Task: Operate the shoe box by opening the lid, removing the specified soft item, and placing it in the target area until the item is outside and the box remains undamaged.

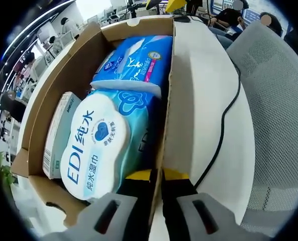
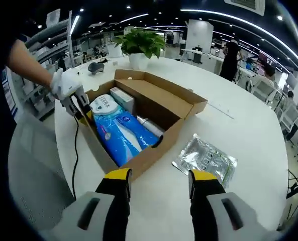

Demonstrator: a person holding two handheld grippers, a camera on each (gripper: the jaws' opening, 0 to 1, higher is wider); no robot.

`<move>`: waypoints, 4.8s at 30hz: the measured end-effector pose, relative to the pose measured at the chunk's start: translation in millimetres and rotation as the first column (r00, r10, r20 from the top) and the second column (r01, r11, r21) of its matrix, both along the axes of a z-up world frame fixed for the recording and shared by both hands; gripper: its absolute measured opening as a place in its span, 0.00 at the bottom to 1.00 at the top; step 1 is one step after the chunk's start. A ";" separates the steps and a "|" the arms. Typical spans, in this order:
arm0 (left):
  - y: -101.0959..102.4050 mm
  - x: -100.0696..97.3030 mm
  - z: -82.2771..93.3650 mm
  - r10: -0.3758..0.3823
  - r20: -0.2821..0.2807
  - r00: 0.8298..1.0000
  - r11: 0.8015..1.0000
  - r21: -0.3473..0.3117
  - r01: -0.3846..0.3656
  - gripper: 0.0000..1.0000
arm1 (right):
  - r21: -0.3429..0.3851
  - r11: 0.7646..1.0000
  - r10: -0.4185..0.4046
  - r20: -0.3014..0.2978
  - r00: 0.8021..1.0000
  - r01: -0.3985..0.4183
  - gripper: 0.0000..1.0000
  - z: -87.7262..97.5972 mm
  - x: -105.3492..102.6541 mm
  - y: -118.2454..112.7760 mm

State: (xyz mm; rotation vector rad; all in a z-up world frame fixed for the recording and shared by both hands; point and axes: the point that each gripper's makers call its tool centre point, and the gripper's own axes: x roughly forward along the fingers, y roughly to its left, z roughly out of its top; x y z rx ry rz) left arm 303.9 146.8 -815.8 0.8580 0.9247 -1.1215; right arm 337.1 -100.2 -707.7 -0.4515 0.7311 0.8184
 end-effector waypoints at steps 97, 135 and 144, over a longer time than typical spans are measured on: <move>-2.6 1.6 -0.4 0.000 0.002 1.000 1.000 -0.003 0.000 0.04 | -0.268 0.781 0.374 -0.522 0.766 -0.564 0.67 -74.1 21.4 98.2; -2.5 0.0 0.1 0.007 -0.001 1.000 1.000 -0.002 -0.007 0.04 | -0.312 0.795 0.300 -0.543 0.784 -0.520 0.67 -106.8 20.9 107.1; -2.7 -0.3 0.0 0.007 -0.002 1.000 1.000 -0.002 -0.007 0.04 | -0.320 0.784 0.330 -0.509 0.795 -0.531 0.56 -101.1 18.4 106.8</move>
